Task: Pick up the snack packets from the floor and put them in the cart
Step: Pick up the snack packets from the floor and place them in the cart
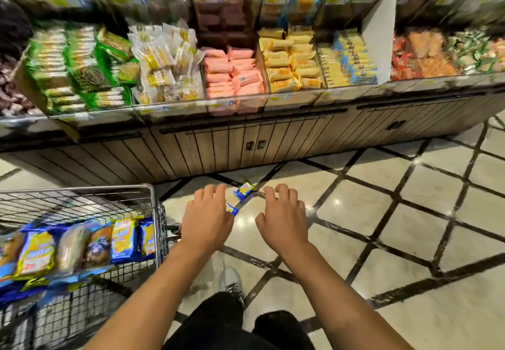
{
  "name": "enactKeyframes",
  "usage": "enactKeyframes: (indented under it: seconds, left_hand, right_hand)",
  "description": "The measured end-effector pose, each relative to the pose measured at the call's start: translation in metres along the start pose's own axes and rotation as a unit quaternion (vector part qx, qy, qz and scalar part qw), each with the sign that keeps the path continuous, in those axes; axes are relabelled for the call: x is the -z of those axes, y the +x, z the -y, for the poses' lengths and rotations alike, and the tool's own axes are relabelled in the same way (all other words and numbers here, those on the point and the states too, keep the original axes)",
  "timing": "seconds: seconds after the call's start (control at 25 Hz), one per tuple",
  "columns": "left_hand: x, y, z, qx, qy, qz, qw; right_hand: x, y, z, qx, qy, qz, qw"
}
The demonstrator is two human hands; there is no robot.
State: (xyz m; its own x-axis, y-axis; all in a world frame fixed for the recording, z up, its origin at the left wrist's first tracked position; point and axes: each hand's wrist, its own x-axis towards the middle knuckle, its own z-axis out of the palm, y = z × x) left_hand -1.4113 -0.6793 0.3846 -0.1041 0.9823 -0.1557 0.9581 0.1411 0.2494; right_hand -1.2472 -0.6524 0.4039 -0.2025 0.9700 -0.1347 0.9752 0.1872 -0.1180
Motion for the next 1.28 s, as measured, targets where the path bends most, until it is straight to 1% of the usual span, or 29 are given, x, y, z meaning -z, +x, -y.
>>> enactKeyframes:
  seconds: [0.16, 0.32, 0.48, 0.6, 0.72, 0.92, 1.12, 1.28]
  left_hand:
    - [0.011, 0.043, -0.015, 0.038, -0.007, -0.01, 0.999]
    - [-0.002, 0.082, -0.024, 0.094, -0.03, -0.004, 0.995]
    - [-0.033, 0.128, -0.034, 0.172, -0.047, 0.013, 0.984]
    - [-0.056, 0.161, -0.041, 0.226, -0.074, 0.006, 0.971]
    - [-0.09, 0.202, -0.044, 0.262, -0.095, -0.001, 0.96]
    - [-0.183, 0.255, -0.027, 0.274, -0.11, 0.011, 0.955]
    - [-0.319, 0.297, 0.021, 0.288, -0.127, 0.01, 0.949]
    - [-0.435, 0.308, 0.051, 0.315, -0.174, 0.031, 0.932]
  right_hand:
    - [0.009, 0.052, -0.018, 0.013, -0.004, 0.014, 1.0]
    - [-0.002, 0.102, -0.034, 0.03, 0.01, 0.024, 0.999]
    - [-0.037, 0.166, -0.053, 0.067, 0.008, 0.059, 0.996]
    - [-0.065, 0.206, -0.063, 0.1, 0.015, 0.094, 0.99]
    - [-0.099, 0.25, -0.077, 0.111, 0.03, 0.118, 0.986]
    - [-0.186, 0.303, -0.095, 0.105, 0.043, 0.122, 0.986]
    - [-0.328, 0.345, -0.101, 0.086, 0.075, 0.14, 0.984]
    - [-0.439, 0.357, -0.112, 0.088, 0.092, 0.12, 0.985]
